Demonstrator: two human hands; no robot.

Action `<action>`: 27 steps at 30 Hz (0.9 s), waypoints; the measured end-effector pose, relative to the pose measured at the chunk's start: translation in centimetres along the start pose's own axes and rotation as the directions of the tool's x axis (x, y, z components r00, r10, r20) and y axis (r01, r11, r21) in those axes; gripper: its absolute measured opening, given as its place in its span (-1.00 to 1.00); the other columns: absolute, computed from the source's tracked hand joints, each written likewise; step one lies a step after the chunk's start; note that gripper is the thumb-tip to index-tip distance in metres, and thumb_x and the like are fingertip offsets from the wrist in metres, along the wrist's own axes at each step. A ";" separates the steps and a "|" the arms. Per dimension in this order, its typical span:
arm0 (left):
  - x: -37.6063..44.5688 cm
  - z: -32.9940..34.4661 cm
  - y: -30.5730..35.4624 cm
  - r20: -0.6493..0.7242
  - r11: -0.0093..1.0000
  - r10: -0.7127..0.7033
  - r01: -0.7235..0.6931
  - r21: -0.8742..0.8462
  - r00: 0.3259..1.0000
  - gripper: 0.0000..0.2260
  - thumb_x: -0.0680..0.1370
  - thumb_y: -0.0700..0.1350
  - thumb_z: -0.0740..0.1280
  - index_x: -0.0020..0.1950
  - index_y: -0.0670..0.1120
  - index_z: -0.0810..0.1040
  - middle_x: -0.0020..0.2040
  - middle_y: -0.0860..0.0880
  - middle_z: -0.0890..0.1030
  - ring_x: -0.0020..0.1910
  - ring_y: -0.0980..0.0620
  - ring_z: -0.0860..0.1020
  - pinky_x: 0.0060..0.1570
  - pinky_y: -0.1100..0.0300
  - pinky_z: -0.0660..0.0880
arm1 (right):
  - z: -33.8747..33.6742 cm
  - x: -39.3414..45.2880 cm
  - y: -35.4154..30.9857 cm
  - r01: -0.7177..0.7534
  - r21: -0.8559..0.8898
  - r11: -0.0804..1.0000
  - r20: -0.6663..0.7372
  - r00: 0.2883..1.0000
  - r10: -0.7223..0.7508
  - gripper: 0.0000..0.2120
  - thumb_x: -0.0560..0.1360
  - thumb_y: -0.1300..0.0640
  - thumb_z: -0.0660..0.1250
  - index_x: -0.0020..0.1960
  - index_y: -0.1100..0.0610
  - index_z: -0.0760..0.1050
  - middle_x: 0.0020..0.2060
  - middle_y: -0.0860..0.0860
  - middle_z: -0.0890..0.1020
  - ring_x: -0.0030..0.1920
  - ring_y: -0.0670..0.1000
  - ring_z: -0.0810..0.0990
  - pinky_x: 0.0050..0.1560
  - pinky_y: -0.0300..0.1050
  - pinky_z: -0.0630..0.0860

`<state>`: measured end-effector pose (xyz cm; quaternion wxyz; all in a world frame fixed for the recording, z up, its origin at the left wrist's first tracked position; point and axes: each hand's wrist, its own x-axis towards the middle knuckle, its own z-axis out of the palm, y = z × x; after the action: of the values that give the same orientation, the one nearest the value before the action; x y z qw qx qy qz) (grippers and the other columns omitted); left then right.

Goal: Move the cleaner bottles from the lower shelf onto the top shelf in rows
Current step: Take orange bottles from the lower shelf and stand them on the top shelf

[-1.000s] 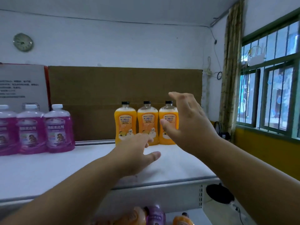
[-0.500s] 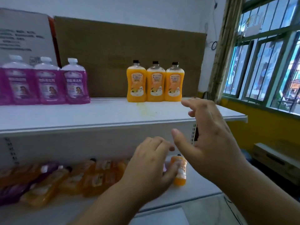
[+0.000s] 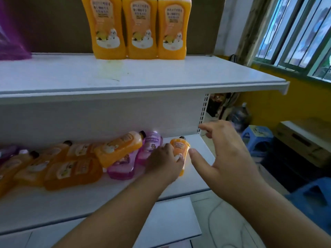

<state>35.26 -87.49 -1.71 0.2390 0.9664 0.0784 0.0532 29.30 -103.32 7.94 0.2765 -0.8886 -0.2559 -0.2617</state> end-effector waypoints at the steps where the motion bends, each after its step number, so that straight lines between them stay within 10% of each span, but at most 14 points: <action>1: 1.0 0.8 0.2 -0.018 0.997 -0.028 0.029 0.067 0.999 -0.59 0.54 0.14 0.29 0.30 -0.03 0.40 0.21 -0.10 0.55 0.12 -0.08 0.53 0.10 0.02 0.53 | 0.3 0.3 0.8 -0.004 -0.007 1.000 0.014 1.000 0.004 -0.55 0.47 -0.12 0.31 0.30 -0.01 0.36 0.15 -0.05 0.46 0.12 -0.10 0.42 0.06 -0.23 0.35; 9: 6.0 4.3 2.7 0.051 0.902 -0.195 0.158 0.401 0.980 -0.36 0.47 0.09 0.39 0.44 -0.17 0.29 0.38 -0.20 0.45 0.38 -0.22 0.36 0.32 -0.11 0.31 | 1.8 1.9 6.6 -0.028 0.015 1.000 0.101 0.995 0.026 -0.53 0.46 -0.13 0.35 0.29 -0.13 0.28 0.13 -0.22 0.33 0.09 -0.21 0.36 -0.05 -0.48 0.21; 18: 3.8 4.0 2.2 0.121 0.971 -0.240 0.240 0.020 0.963 -0.39 0.44 0.09 0.45 0.40 -0.08 0.33 0.30 -0.09 0.53 0.21 -0.11 0.54 0.23 0.01 0.49 | 4.1 2.6 8.2 -0.021 0.144 0.989 0.157 0.988 -0.002 -0.53 0.46 -0.17 0.32 0.29 -0.17 0.23 0.19 -0.20 0.30 0.14 -0.12 0.45 -0.01 -0.34 0.27; 22: -2.8 0.5 -1.4 0.260 0.656 -0.322 0.412 -0.632 0.910 -0.15 0.18 0.12 0.62 0.41 0.07 0.39 0.28 0.11 0.57 0.24 -0.06 0.56 0.23 -0.09 0.49 | 5.2 3.1 7.1 -0.005 0.225 0.974 0.175 0.984 -0.035 -0.56 0.43 -0.26 0.20 0.26 -0.22 0.22 0.08 -0.29 0.27 0.11 -0.14 0.44 -0.08 -0.41 0.25; 27: -10.4 -4.3 -7.2 0.147 0.323 -0.413 0.296 -0.899 0.899 -0.13 0.02 0.07 0.64 0.32 0.09 0.47 0.13 -0.03 0.69 0.11 -0.15 0.65 0.18 -0.26 0.53 | 9.7 4.0 2.5 -0.042 0.371 0.928 0.249 0.967 -0.056 -0.70 0.45 -0.19 0.33 0.08 -0.33 0.25 0.01 -0.24 0.39 -0.09 -0.20 0.51 -0.21 -0.41 0.32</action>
<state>23.57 -81.03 -1.99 0.7225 0.6354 0.2588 0.0858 36.89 -97.85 2.61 0.4040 -0.8452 -0.3374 -0.0928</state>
